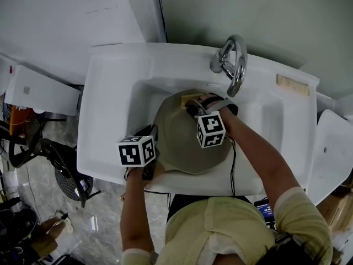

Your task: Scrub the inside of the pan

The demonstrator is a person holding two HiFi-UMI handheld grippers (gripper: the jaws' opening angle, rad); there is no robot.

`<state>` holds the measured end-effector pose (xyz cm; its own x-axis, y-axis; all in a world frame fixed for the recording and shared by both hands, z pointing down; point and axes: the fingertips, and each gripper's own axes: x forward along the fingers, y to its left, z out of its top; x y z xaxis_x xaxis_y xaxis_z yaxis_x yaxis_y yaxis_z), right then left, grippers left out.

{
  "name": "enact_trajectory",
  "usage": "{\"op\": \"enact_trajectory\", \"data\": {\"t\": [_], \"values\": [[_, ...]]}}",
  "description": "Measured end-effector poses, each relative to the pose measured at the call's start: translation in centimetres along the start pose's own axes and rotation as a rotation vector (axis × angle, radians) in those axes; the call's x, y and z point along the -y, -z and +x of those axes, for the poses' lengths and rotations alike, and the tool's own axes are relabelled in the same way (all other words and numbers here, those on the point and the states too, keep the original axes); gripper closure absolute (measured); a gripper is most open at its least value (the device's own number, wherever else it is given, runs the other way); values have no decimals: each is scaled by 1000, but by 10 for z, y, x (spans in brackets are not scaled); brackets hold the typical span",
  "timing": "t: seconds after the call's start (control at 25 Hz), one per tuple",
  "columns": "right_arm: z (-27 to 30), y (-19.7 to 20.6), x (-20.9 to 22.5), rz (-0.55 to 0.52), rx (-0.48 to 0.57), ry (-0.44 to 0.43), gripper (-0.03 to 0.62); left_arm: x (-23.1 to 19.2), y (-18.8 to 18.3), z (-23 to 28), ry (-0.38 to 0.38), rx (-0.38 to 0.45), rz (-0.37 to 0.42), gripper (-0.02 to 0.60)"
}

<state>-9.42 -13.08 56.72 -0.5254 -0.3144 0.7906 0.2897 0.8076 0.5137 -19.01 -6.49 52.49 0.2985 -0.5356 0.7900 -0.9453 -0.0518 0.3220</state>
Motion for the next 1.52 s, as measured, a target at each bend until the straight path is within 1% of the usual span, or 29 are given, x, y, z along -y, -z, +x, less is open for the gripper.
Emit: {"op": "enact_trajectory", "data": {"t": [0.12,0.32,0.48,0.64,0.8,0.96,1.08,1.24,1.52], "values": [[-8,-3,2,90,24,5,531,0,0,0,0,0,-4,491],[-14,-5,0,278,37,-12,531,-1,0,0,-4,0,-1,491],[-10,3,-11,381,-8,-37,531,1,-1,1,-5,0,-1,491],[0,11,-24,501,-84,-74,531,-1,0,0,-9,-3,0,491],[9,16,-28,574,-132,-72,531,0,-1,1,-16,-3,4,491],[17,16,-33,626,-153,-60,531,1,-1,2,-17,-1,2,491],[20,11,-34,648,-138,-62,531,1,-1,2,-22,-2,6,491],[22,1,-32,645,-101,-61,531,0,-1,1,-21,-3,3,491],[28,-27,-36,625,-18,-97,531,0,-1,2,-24,-3,5,491]]}}
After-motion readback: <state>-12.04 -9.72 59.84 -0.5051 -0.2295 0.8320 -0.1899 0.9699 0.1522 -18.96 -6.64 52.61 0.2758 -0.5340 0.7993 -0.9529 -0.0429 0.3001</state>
